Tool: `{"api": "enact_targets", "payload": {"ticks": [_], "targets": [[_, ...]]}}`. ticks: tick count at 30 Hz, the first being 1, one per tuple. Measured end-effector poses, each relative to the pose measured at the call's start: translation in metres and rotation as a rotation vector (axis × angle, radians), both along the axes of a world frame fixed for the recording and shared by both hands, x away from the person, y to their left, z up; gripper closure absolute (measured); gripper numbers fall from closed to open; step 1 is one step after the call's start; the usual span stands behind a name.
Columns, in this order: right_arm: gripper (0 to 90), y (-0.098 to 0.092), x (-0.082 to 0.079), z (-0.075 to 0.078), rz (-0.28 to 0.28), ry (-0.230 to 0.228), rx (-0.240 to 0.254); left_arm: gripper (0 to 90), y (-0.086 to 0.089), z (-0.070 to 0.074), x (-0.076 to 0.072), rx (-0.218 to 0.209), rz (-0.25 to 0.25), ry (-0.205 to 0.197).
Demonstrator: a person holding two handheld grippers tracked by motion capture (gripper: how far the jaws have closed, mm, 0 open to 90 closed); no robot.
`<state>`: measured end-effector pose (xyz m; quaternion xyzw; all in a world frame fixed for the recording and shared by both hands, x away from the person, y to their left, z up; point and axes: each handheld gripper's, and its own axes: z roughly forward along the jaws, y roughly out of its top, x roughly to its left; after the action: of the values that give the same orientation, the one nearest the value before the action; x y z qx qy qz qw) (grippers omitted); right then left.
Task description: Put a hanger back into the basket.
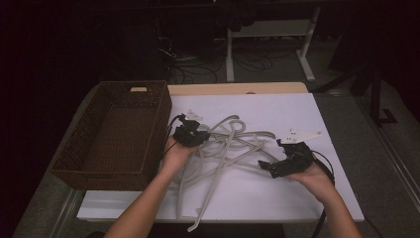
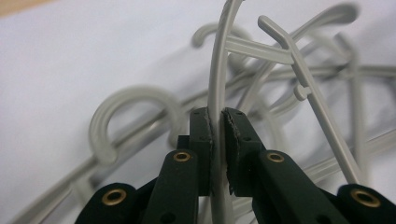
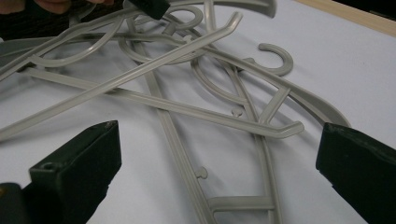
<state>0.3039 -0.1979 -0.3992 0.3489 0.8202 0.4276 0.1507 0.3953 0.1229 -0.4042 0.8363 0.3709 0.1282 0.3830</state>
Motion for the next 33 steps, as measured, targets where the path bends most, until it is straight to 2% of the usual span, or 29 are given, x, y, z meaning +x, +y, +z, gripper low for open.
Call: {"api": "enact_targets", "payload": {"ticks": [3, 9, 13, 18, 22, 25, 27, 31, 33], "targets": [[0.0, 0.000, 0.000, 0.001, -0.001, 0.000, 0.002, 82.4, -0.011, 0.006, 0.006, -0.006, -0.024, -0.007], [0.0, -0.002, 0.000, 0.002, -0.002, -0.004, 0.006, 82.3, -0.036, 0.010, 0.030, -0.012, -0.081, -0.002], [0.0, -0.003, 0.000, 0.002, -0.003, -0.005, 0.011, 82.2, -0.056, 0.005, 0.048, 0.020, -0.117, 0.006], [0.0, -0.004, -0.001, 0.003, -0.004, -0.006, 0.015, 81.9, -0.072, -0.005, 0.059, 0.077, -0.140, 0.025], [0.0, -0.004, -0.001, 0.003, -0.004, -0.008, 0.016, 80.7, -0.075, -0.013, 0.062, 0.091, -0.132, 0.036], [0.0, -0.005, -0.001, 0.003, -0.005, -0.009, 0.016, 68.3, -0.073, -0.014, 0.063, 0.095, -0.119, 0.022], [0.0, -0.004, -0.002, 0.003, -0.004, -0.007, 0.014, 60.5, -0.070, -0.012, 0.060, 0.097, -0.114, 0.009], [0.0, -0.004, -0.002, 0.003, -0.003, -0.008, 0.013, 50.6, -0.058, -0.003, 0.048, 0.078, -0.109, -0.008], [0.0, -0.004, -0.002, 0.002, -0.004, -0.007, 0.012, 48.9, -0.049, 0.003, 0.039, 0.054, -0.101, -0.009]]}}
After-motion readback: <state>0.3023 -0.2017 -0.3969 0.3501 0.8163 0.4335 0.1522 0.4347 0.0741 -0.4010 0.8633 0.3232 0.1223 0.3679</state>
